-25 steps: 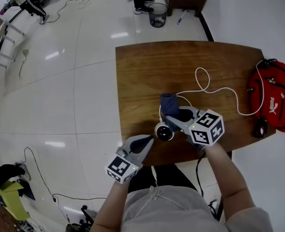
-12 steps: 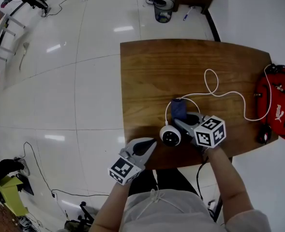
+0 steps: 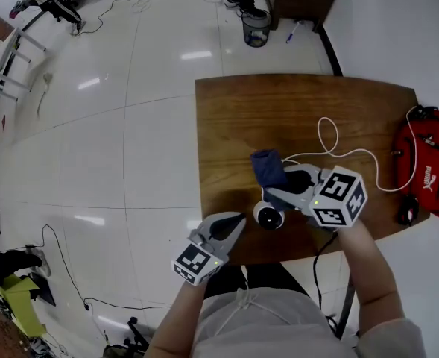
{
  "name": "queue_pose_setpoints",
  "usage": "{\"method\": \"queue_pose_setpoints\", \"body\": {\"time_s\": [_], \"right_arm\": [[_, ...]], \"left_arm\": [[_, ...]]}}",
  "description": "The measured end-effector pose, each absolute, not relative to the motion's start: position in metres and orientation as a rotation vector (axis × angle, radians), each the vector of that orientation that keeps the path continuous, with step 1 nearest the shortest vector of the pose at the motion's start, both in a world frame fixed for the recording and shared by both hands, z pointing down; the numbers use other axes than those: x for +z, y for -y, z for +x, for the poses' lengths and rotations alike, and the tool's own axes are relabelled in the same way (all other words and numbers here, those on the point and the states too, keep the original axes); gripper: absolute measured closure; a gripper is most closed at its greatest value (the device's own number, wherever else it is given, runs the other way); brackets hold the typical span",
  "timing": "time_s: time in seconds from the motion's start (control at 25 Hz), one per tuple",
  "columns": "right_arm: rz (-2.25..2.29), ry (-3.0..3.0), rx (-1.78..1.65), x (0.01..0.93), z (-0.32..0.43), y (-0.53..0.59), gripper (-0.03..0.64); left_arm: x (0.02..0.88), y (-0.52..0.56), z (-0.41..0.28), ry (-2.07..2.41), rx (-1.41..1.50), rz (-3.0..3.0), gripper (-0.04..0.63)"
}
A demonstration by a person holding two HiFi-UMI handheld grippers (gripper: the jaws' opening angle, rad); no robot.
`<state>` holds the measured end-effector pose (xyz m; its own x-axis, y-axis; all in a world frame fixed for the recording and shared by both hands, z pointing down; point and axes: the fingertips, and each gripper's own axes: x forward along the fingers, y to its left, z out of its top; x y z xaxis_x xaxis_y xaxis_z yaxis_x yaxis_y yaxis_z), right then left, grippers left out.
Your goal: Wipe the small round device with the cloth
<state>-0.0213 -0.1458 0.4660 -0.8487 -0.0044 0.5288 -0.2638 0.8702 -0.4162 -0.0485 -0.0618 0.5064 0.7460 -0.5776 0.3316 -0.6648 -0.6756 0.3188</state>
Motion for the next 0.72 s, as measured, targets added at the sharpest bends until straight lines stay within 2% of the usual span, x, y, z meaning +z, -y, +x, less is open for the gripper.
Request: {"method": "queue_pose_setpoints", "body": {"time_s": [0.48,0.72], "right_arm": [[0.034,2.260,0.466,0.532,-0.044,0.123,0.506],[-0.018,2.266,0.616,0.559,-0.055,0.128,0.505]], "left_arm": [[0.505,0.066,-0.038,0.967,0.317,2.558,0.589],[0.512,0.058,-0.040,0.964,0.316,2.538,0.589]]}}
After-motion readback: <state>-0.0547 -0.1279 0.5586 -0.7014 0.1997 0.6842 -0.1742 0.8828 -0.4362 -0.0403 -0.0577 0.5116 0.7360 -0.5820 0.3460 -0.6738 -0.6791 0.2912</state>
